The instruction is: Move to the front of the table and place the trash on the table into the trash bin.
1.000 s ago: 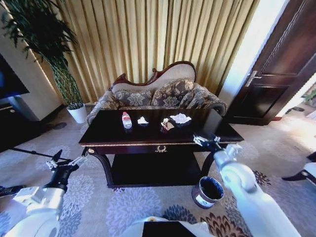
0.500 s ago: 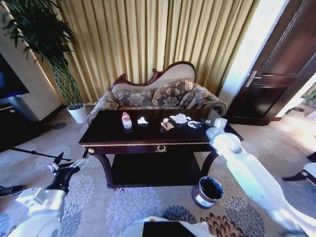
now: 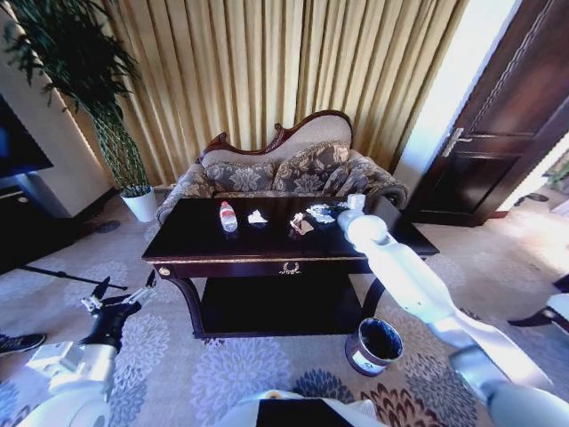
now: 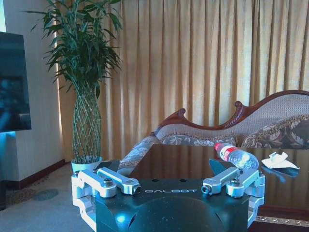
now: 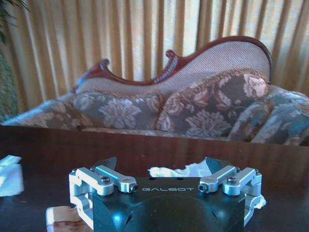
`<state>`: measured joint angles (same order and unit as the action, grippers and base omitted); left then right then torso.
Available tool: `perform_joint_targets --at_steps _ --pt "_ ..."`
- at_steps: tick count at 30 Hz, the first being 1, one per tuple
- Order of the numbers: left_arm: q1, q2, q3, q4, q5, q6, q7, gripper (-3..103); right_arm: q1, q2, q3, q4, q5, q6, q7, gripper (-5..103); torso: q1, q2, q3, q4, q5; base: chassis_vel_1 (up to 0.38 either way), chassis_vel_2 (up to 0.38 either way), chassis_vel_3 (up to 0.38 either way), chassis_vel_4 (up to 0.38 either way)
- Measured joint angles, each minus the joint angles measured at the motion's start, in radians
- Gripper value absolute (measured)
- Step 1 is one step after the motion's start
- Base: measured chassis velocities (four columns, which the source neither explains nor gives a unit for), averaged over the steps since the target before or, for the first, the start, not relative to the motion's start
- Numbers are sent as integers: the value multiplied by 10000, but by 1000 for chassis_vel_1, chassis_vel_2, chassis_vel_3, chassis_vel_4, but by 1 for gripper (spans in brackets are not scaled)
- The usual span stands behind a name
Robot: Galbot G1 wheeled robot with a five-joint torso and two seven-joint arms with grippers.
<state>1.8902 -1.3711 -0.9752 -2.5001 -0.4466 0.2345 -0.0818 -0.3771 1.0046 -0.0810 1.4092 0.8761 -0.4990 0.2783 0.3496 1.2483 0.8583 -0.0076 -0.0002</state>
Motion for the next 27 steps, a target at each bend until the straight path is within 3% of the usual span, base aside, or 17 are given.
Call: perform_joint_targets --at_steps 8,27 --pt "-22 -71 52 0 51 0 12 100 825 371 -308 -1762 -349 6 93 100 0 0 0 2 1 0 0 0 0" --pt "-75 -138 515 0 311 -31 -29 100 633 245 -206 -2463 -800 -168 292 100 0 0 -1 0 1 0 0 0 0"
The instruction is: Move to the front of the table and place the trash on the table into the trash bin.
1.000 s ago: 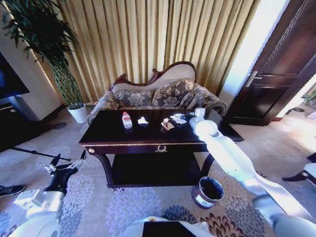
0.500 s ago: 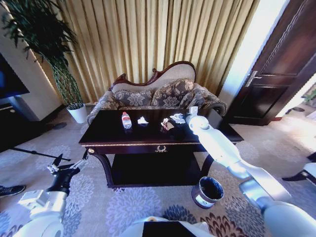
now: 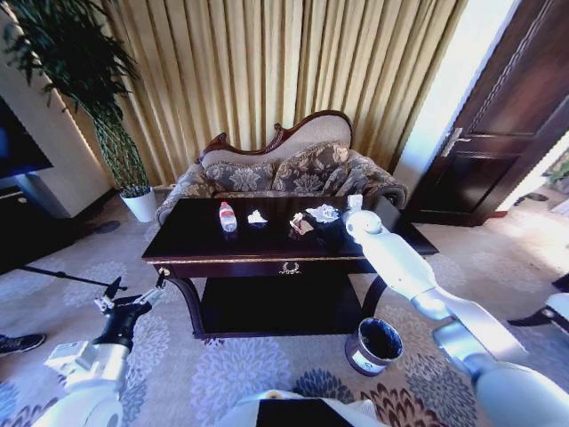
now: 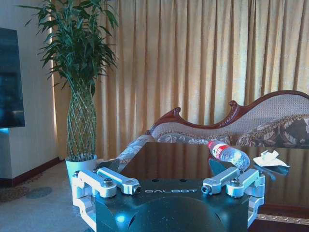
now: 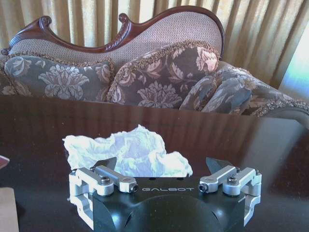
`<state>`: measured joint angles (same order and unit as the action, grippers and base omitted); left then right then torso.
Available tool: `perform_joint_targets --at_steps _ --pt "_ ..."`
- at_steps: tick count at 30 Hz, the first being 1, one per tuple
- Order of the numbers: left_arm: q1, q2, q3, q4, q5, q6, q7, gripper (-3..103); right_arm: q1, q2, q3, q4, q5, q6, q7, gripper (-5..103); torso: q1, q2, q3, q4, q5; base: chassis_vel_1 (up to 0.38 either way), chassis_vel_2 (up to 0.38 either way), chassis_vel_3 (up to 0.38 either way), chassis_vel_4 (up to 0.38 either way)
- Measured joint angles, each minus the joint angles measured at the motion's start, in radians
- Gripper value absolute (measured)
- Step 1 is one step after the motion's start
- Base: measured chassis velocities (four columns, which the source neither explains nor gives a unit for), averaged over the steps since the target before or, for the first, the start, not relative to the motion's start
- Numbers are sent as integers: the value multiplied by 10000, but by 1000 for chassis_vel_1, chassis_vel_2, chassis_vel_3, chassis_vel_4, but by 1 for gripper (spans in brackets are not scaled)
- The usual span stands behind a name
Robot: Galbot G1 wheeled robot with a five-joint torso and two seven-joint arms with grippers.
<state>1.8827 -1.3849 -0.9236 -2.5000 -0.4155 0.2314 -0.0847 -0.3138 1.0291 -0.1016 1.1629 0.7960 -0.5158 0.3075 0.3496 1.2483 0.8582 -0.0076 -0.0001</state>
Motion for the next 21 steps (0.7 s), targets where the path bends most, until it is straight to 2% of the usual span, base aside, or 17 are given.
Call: perform_joint_targets --at_steps 3,5,7,11,12,14,21 --pt "0 1 -8 0 0 -19 -9 100 -54 3 -1 54 4 -8 48 101 0 0 0 1 1 0 0 0 0" --pt "1 -4 -17 0 0 -56 -10 100 -128 -1 0 228 17 -55 137 94 0 0 0 1 -1 0 0 0 0" --pt "2 -4 -20 0 0 -69 -11 100 -168 -11 -1 290 24 -75 186 94 -1 0 0 3 -1 0 0 0 0" --pt "-5 -20 -35 0 -3 -151 -13 100 -246 -44 -1 299 28 -83 238 76 0 0 0 2 0 0 0 0 0" --pt "-5 -20 -35 0 -3 -151 -13 100 -246 -44 -1 299 28 -83 238 76 0 0 0 2 0 0 0 0 0" --pt "10 -29 -41 0 -4 -175 -14 100 -307 -92 23 299 22 -83 242 68 0 0 0 1 0 0 0 0 0" --pt "-6 -29 -54 -1 -2 -200 -15 100 -400 -186 102 327 17 -83 243 65 -1 0 0 1 0 0 0 0 0"
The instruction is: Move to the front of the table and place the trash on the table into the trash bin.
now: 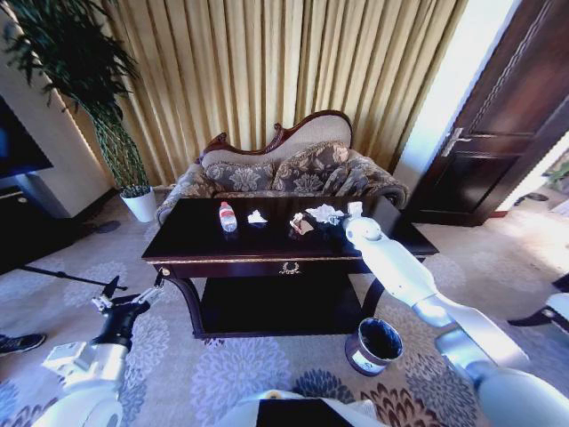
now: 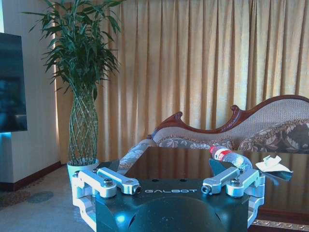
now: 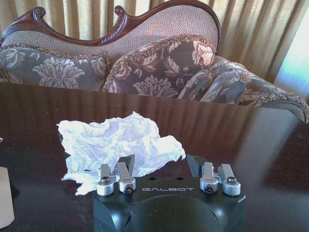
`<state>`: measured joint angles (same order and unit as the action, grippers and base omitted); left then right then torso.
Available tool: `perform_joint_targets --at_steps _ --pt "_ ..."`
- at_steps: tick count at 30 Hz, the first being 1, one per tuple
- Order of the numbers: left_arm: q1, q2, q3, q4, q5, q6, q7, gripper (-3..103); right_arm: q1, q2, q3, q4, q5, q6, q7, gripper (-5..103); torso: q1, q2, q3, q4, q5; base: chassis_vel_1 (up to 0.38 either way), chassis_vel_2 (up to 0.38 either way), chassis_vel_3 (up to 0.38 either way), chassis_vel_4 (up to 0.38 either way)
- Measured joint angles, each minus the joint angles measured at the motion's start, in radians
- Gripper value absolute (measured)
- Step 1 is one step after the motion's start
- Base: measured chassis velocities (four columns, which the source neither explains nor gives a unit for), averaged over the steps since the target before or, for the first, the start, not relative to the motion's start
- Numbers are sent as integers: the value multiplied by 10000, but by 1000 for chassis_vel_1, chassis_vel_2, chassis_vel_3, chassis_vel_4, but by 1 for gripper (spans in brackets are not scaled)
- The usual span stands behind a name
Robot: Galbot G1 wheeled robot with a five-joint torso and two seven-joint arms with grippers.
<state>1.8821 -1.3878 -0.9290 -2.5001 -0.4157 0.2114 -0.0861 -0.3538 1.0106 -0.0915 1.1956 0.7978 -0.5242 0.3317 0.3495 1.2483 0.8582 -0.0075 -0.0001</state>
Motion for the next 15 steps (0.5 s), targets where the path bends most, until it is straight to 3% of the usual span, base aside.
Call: perform_joint_targets --at_steps 15 --pt "-1 -43 -11 0 4 -50 1 100 -66 39 37 -25 -52 27 -17 62 0 0 0 0 0 0 0 0 0"
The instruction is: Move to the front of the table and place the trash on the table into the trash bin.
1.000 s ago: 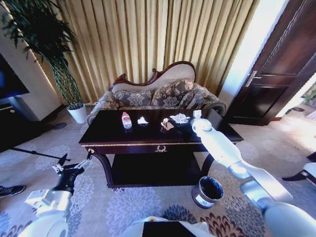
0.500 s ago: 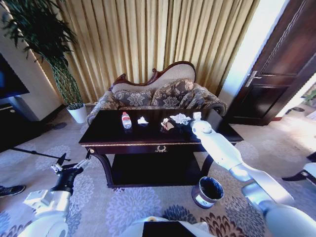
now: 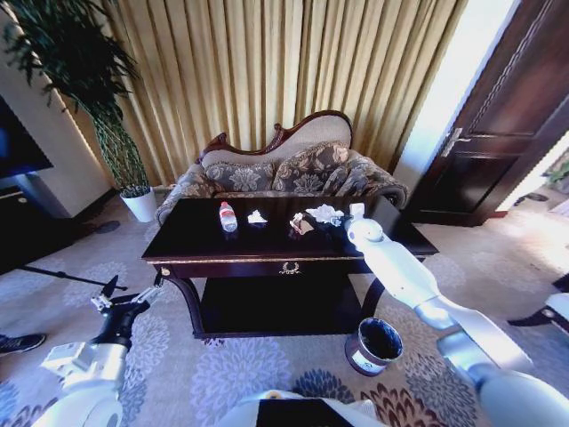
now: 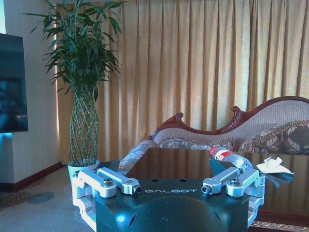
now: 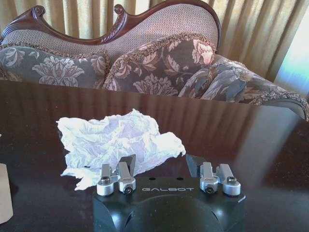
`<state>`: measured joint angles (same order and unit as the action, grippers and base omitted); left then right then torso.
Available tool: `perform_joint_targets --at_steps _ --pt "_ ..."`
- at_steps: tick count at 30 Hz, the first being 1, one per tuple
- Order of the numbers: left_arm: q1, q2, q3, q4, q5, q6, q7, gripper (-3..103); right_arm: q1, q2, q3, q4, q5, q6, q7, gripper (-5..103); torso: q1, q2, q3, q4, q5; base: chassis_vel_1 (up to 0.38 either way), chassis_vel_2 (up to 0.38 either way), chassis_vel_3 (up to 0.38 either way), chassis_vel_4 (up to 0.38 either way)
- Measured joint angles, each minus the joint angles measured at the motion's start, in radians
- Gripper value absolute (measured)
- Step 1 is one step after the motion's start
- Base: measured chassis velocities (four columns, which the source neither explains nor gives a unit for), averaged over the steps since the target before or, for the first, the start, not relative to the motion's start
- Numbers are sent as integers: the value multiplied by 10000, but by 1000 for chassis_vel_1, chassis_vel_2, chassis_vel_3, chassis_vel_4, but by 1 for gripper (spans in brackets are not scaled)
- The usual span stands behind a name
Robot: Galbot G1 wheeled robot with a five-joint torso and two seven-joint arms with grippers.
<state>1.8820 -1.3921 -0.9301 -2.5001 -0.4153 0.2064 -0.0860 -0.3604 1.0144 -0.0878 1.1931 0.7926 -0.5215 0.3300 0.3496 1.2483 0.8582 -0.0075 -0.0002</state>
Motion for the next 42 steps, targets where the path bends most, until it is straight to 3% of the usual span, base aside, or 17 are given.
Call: perform_joint_targets --at_steps 2,9,11,14,20,33,42 --pt "-1 0 0 0 0 0 -2 100 0 21 -1 -29 -10 10 -3 60 0 0 0 0 0 0 0 0 0" --pt "-36 -2 34 0 0 -3 -150 100 2 77 0 -116 -36 49 -21 30 0 0 0 0 0 0 0 0 0" --pt "-36 -2 31 0 0 -4 -159 100 2 77 1 -119 -36 53 -24 30 0 0 0 0 0 0 0 0 0" --pt "-39 -8 27 0 -3 -6 -164 100 2 79 1 -126 -36 63 -29 14 0 0 0 0 0 0 0 0 0" --pt "-59 -15 23 0 -5 -9 -167 100 3 85 1 -131 -36 70 -32 2 0 0 0 0 0 0 0 0 0" --pt "-81 -20 7 0 -26 -20 -168 100 -215 -62 126 331 103 308 -15 0 0 0 0 -1 1 0 0 0 0" --pt "-166 2 10 0 -51 -28 -170 100 -684 -682 646 2145 670 877 342 0 0 0 0 1 0 0 0 0 0"
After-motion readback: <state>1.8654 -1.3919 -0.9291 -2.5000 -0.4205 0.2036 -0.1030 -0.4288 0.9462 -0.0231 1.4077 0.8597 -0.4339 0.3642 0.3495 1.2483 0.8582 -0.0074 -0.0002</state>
